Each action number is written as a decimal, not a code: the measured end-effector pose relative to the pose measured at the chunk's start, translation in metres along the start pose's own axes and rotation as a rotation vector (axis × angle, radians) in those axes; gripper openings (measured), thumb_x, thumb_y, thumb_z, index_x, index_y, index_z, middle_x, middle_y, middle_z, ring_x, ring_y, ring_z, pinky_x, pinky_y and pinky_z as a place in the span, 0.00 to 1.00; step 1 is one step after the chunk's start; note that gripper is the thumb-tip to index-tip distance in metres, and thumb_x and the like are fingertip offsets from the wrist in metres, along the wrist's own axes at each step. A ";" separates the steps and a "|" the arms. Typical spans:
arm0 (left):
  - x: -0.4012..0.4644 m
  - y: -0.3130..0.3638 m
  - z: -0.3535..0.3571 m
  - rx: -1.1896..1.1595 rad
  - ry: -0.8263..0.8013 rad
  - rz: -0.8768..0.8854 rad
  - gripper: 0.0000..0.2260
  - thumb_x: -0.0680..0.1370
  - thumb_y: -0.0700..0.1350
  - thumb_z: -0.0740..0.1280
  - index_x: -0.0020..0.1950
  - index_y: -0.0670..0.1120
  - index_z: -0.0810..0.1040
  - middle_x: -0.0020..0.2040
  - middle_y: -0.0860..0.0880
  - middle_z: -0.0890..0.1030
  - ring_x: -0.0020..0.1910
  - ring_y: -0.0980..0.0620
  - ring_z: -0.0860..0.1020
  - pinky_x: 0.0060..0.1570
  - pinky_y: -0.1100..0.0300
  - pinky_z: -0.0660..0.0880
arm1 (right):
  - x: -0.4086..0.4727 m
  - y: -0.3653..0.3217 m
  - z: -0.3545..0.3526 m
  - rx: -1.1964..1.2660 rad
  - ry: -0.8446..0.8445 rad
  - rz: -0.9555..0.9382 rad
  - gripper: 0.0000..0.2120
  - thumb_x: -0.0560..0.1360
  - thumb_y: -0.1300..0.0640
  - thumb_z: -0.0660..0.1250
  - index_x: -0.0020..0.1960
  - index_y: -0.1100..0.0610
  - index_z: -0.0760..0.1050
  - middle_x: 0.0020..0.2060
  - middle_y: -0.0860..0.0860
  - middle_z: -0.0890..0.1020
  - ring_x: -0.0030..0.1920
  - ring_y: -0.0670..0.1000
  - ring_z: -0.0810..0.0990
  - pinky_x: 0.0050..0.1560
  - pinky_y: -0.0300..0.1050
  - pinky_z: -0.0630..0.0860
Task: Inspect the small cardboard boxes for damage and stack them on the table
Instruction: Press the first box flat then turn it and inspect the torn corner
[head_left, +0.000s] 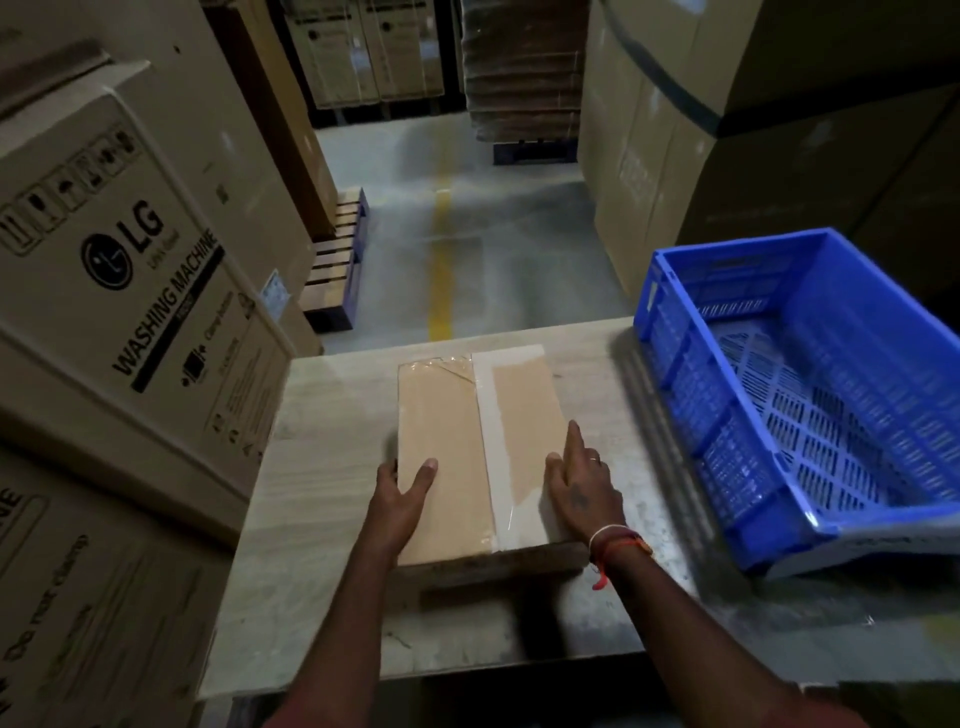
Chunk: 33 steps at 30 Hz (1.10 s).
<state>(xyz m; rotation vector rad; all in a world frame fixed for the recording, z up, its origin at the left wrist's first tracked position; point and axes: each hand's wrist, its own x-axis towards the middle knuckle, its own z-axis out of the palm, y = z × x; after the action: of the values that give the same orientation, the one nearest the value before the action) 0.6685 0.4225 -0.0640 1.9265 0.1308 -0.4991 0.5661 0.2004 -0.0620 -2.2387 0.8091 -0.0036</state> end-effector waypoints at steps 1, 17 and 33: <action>-0.001 0.000 0.003 0.096 0.085 0.060 0.32 0.78 0.60 0.69 0.76 0.49 0.63 0.70 0.45 0.75 0.64 0.44 0.77 0.62 0.50 0.75 | -0.002 -0.002 0.002 -0.086 0.048 -0.022 0.34 0.84 0.44 0.55 0.84 0.52 0.45 0.80 0.59 0.61 0.78 0.61 0.60 0.70 0.68 0.64; -0.004 0.003 0.052 0.975 0.225 0.708 0.28 0.80 0.56 0.53 0.73 0.43 0.76 0.74 0.43 0.73 0.76 0.44 0.69 0.75 0.38 0.62 | 0.000 -0.021 0.025 -0.517 0.213 -0.433 0.30 0.82 0.42 0.50 0.76 0.56 0.71 0.75 0.53 0.72 0.79 0.57 0.64 0.75 0.75 0.51; 0.038 0.041 0.062 1.043 0.098 0.677 0.27 0.83 0.54 0.48 0.81 0.50 0.62 0.82 0.47 0.59 0.82 0.48 0.52 0.79 0.39 0.49 | 0.056 -0.060 0.021 -0.597 0.053 -0.435 0.29 0.83 0.44 0.43 0.82 0.49 0.58 0.82 0.48 0.59 0.83 0.55 0.50 0.70 0.83 0.40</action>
<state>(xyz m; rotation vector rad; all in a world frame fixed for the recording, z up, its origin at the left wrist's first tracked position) 0.6988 0.3449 -0.0639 2.7963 -0.8538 0.0348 0.6489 0.2150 -0.0511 -2.9536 0.3543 -0.0328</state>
